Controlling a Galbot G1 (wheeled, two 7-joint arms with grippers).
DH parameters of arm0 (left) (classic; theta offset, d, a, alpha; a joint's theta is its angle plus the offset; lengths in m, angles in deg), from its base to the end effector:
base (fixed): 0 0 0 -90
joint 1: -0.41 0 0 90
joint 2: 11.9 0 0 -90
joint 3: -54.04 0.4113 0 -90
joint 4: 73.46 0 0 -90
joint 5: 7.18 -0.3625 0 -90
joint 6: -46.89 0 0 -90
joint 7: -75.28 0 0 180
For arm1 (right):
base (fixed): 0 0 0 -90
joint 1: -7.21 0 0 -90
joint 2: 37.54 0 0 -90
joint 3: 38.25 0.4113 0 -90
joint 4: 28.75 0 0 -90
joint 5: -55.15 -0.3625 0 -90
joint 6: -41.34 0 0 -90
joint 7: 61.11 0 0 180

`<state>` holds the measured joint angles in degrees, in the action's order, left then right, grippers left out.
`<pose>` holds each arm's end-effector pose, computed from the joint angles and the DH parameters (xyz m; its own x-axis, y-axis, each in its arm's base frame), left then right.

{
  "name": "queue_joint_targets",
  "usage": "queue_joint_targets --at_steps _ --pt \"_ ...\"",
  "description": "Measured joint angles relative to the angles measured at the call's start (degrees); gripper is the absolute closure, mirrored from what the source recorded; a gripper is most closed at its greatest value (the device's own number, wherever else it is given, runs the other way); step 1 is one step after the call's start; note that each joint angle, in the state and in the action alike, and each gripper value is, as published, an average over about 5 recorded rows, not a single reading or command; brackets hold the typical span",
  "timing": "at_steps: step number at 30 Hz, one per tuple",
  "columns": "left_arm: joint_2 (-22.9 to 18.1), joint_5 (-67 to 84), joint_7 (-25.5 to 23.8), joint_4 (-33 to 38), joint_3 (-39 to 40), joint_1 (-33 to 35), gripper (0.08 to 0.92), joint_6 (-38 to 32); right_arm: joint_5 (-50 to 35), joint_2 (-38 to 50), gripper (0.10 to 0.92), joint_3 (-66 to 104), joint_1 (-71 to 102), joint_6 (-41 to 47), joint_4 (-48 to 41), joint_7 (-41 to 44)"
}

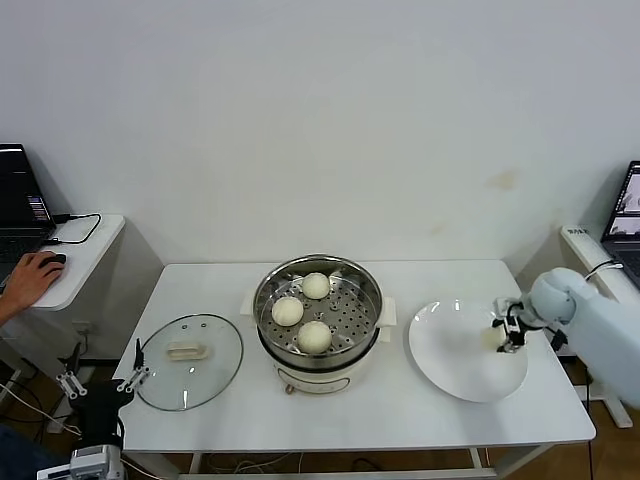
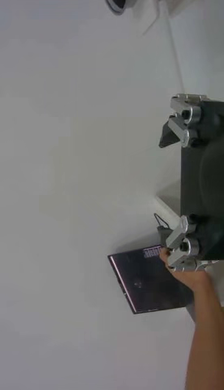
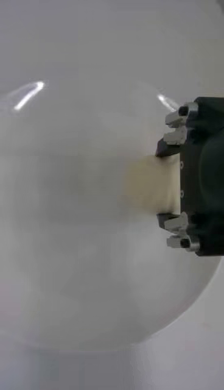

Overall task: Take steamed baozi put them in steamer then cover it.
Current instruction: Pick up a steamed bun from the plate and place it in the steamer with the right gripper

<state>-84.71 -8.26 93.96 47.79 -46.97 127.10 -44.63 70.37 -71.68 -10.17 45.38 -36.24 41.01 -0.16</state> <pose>0.1270 0.1225 -0.3387 -0.9534 -0.2915 -0.0782 -0.2998 0.8842 0.3581 0.5310 -0.2758 -0.2138 -0.3001 0.0129 0.9538 -0.9531 0.0358 -0.3004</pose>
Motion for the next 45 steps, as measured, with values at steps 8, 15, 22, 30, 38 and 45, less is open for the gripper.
queue_joint_targets --at_steps 8,15,22,30,38,45 --pt "0.15 -0.03 -0.09 0.68 0.54 -0.1 0.177 0.32 -10.33 2.81 0.435 -10.38 -13.88 4.5 7.36 -0.36" --pt "0.41 0.0 -0.19 0.98 0.84 -0.45 0.177 0.71 -23.05 0.84 0.431 -21.87 -29.28 10.69 14.88 -3.02" --pt "0.03 0.0 -0.2 1.12 1.28 -0.72 0.177 0.75 -35.23 -5.24 0.43 -30.39 -38.92 17.62 19.16 -7.14" --pt "-0.19 0.09 -0.13 1.27 0.9 -0.46 0.177 0.71 -42.97 -13.3 0.429 -35.17 -41.48 23.63 19.81 -11.99" --pt "-0.41 0.35 0.05 1.41 0.1 0.02 0.177 0.5 -44.43 -19.99 0.427 -37.91 -38.61 26.42 16.95 -15.02" --pt "-0.55 0.45 0.11 1.35 -0.02 -0.07 0.177 0.45 -43.06 -23.82 0.423 -38.29 -35.0 27.6 13.71 -16.76"
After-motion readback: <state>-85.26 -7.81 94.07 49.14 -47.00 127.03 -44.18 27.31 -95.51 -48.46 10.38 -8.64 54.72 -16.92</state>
